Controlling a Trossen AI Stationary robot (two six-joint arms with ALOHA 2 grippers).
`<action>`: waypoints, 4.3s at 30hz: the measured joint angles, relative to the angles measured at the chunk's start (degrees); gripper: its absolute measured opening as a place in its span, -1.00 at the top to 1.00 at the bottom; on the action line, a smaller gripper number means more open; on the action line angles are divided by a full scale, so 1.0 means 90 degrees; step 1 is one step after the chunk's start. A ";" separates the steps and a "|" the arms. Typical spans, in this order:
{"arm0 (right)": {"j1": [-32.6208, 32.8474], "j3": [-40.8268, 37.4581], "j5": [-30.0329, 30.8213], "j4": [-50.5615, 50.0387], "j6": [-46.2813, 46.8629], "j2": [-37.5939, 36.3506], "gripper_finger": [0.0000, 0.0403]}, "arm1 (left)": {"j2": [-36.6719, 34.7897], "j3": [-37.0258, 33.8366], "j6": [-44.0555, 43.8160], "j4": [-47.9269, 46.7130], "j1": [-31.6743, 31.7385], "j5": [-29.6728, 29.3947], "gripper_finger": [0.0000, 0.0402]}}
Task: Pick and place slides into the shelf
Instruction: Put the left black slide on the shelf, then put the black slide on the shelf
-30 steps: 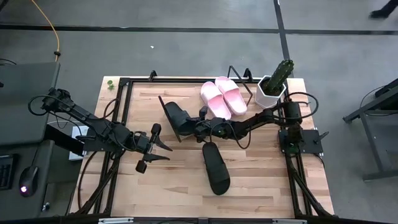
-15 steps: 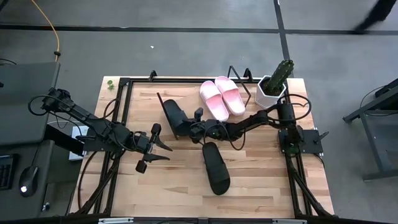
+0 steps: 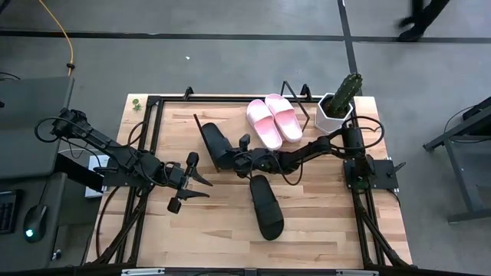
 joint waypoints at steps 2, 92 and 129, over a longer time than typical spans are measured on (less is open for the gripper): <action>0.0002 0.0000 -0.0029 -0.0151 0.0001 0.0000 1.00 | 0.0001 0.0000 -0.0001 0.0000 0.0000 -0.0001 0.33; 0.1613 0.0019 0.1433 -0.1690 0.0158 -0.1953 0.46 | 0.0000 0.0000 -0.0002 -0.0010 -0.0001 0.0000 0.33; 0.4101 0.0895 0.4426 -0.3440 0.1933 -0.2198 0.46 | 0.0192 0.0000 -0.2117 -0.0710 -0.0001 0.0316 0.33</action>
